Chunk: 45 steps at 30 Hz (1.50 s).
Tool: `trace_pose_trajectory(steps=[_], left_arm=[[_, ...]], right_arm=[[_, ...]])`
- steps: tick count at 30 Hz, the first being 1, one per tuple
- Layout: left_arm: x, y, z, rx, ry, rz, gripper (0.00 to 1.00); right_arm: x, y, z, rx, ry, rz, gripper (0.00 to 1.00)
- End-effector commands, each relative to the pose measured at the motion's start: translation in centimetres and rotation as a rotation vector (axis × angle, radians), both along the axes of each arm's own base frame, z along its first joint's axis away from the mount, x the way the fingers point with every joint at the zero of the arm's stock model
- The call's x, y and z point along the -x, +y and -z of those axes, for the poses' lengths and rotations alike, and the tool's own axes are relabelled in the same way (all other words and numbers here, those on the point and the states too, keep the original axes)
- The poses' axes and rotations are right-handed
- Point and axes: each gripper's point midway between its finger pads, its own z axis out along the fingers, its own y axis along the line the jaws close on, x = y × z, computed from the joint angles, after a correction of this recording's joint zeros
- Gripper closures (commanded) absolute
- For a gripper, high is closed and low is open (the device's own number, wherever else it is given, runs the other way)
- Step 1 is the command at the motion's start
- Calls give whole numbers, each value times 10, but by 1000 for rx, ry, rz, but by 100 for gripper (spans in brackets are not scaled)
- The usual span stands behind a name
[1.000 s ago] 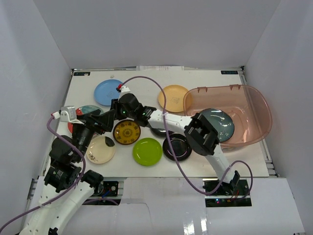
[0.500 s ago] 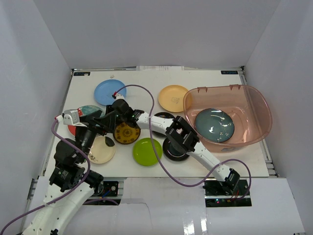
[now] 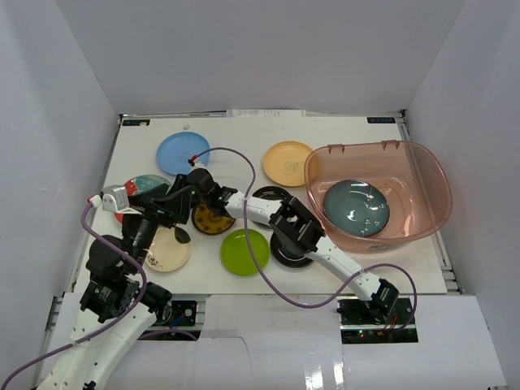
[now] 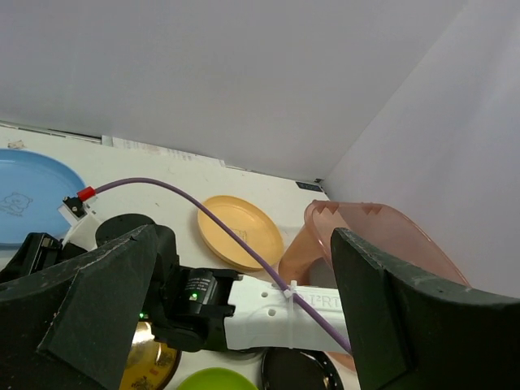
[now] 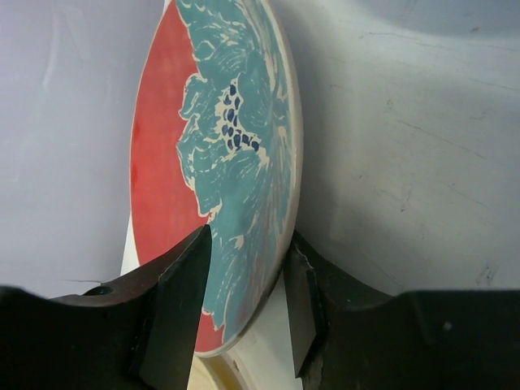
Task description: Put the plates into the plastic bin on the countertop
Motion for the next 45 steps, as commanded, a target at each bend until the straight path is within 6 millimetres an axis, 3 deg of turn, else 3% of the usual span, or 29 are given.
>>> trace_pose_trajectory(steps=[1, 7, 8, 10, 11, 13, 14, 15, 16, 17, 19, 20, 22, 23, 31, 35, 38, 39, 40, 41, 42, 43, 44, 45], left_arm=[[3, -2, -3, 3, -18, 15, 2], [1, -3, 0, -2, -6, 15, 2], [0, -2, 1, -2, -3, 7, 3], [-1, -1, 1, -6, 1, 1, 3], [-1, -1, 1, -5, 2, -1, 3], [-2, 0, 1, -4, 4, -5, 3], [-2, -1, 3, -5, 8, -3, 3], [-3, -2, 3, -7, 11, 0, 3], [-4, -3, 3, -5, 14, 1, 3], [-4, -3, 1, -3, 12, 1, 3], [-2, -1, -9, -9, -7, -4, 3], [-2, 0, -13, -12, -10, -9, 3], [2, 5, -25, -11, -24, -25, 3], [2, 6, -27, -11, -22, -32, 3], [9, 10, -45, 17, -24, -29, 3], [14, 10, -57, 25, -27, -15, 4], [19, 9, -63, 37, -34, 3, 3], [19, 7, -60, 37, -28, 13, 3], [19, 7, -59, 41, -23, 13, 3], [18, 6, -55, 41, -17, 15, 3], [15, 5, -47, 34, 0, 11, 3], [13, 5, -43, 39, 10, 12, 3], [12, 4, -37, 39, 21, 10, 3], [13, 4, -39, 46, 14, 12, 3]], right_arm=[[2, 7, 13, -30, 49, 11, 54], [-1, 10, -1, -94, 48, 24, 78], [-1, 11, -15, -113, 36, 23, 81], [-2, 8, -22, -126, 20, 29, 89], [-1, 7, -42, -153, 1, 27, 91], [0, 4, -53, -163, -19, 25, 92], [0, 3, -75, -187, -46, 20, 92], [4, -1, -74, -181, -47, 16, 92], [5, -2, -85, -202, -62, 13, 92], [8, -5, -110, -234, -87, 8, 92], [15, -10, -120, -254, -103, -1, 92], [18, -14, -144, -289, -122, -3, 92], [26, -21, -155, -336, -124, -14, 92], [30, -25, -177, -376, -138, -21, 92], [45, -47, -240, -462, -217, -36, 92], [46, -75, -273, -497, -261, -19, 92], [45, -111, -287, -514, -293, 17, 92], [38, -127, -270, -478, -285, 46, 92], [42, -147, -298, -514, -322, 62, 92], [33, -165, -303, -505, -351, 99, 92], [32, -180, -284, -459, -345, 118, 92], [37, -205, -312, -488, -389, 142, 92], [26, -227, -297, -428, -406, 191, 92], [24, -242, -315, -436, -442, 215, 92]])
